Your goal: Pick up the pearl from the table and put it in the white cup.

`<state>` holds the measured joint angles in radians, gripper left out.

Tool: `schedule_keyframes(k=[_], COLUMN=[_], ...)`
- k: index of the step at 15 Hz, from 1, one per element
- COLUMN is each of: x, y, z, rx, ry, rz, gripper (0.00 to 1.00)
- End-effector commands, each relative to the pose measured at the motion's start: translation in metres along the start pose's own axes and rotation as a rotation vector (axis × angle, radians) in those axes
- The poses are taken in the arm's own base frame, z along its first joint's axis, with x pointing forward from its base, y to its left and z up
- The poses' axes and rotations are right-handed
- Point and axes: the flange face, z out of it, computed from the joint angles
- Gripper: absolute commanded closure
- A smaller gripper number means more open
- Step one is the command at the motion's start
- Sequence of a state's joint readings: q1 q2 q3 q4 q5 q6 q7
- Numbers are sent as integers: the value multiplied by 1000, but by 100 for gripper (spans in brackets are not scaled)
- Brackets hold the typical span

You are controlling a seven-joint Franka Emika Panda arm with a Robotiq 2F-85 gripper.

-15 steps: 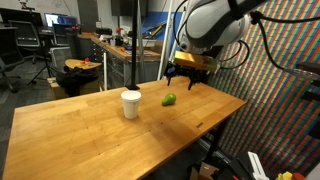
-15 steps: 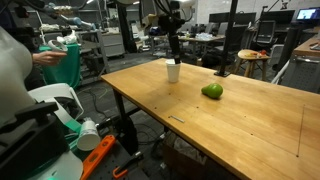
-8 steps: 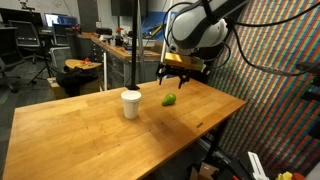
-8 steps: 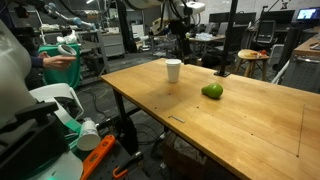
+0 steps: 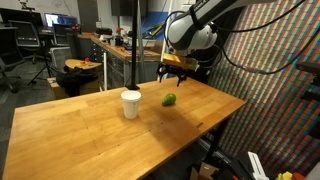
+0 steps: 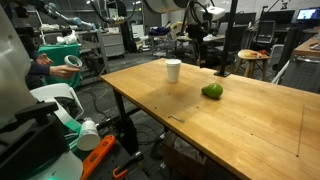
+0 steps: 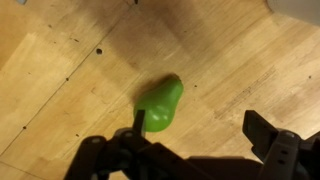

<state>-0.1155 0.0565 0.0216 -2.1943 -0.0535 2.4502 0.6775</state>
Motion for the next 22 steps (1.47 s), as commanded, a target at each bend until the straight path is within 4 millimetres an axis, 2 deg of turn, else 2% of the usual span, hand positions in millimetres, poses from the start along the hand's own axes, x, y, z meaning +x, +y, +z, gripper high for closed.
schedule_keyframes(k=[1, 4, 7, 11, 16, 22], x=[20, 22, 24, 33, 40, 43], y=[-7, -7, -3, 2, 0, 13], z=[20, 47, 68, 75, 80, 106], rx=[-4, -36, -92, -89, -108, -149], ry=[-4, -43, -59, -34, -21, -47], rz=[45, 68, 182, 389, 486, 575], gripper=[0, 0, 0, 0, 0, 0])
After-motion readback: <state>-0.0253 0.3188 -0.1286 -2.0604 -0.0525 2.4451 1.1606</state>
